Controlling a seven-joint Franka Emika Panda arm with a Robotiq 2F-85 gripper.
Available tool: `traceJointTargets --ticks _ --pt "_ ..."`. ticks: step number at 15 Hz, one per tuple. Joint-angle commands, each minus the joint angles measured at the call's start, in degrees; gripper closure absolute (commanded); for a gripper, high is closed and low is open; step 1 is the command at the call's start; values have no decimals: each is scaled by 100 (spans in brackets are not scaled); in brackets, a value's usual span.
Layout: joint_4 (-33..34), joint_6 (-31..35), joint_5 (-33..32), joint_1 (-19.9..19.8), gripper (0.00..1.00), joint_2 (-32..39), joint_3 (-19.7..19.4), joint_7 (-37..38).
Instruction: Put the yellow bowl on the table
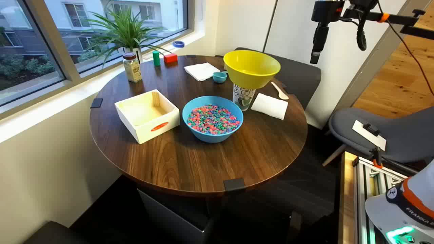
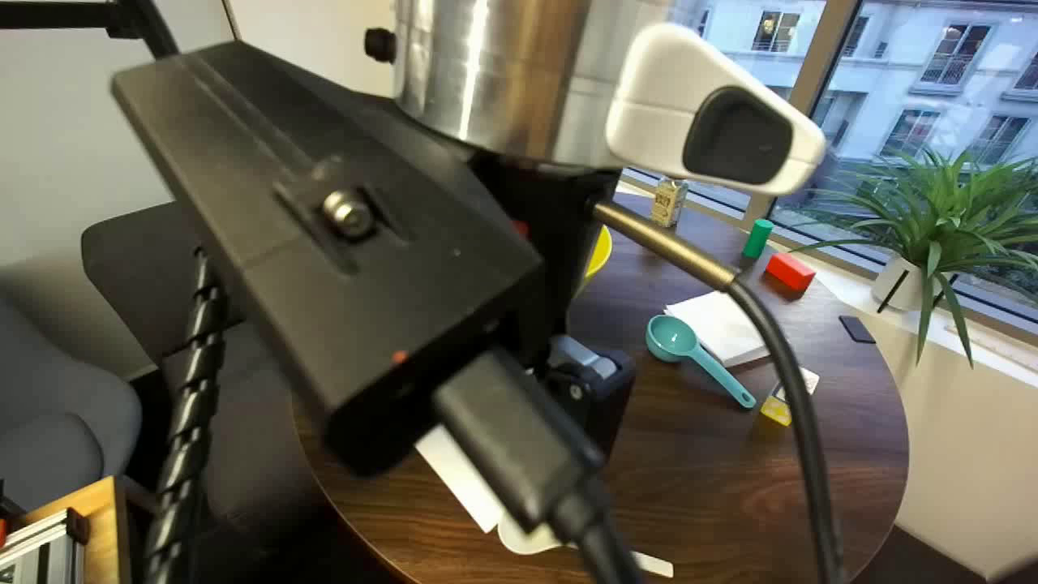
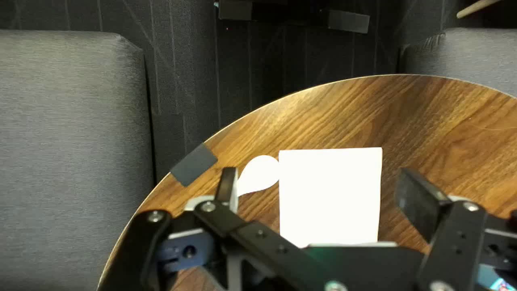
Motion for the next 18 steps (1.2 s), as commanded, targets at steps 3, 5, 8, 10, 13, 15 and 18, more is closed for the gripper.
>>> traceJointTargets --ticks 3,5,8,10,13,15,18 --pt "9 -8 18 -96 0 8 87 -15" --pt "9 -8 18 -96 0 8 87 -15" --pt "9 -8 18 -96 0 8 87 -15" --pt "9 -8 18 -96 0 8 87 -15" --pt "9 -8 18 -96 0 8 87 -15" --pt "65 101 220 -70 0 -3 126 158" --pt "186 344 399 -52 0 -14 225 513"
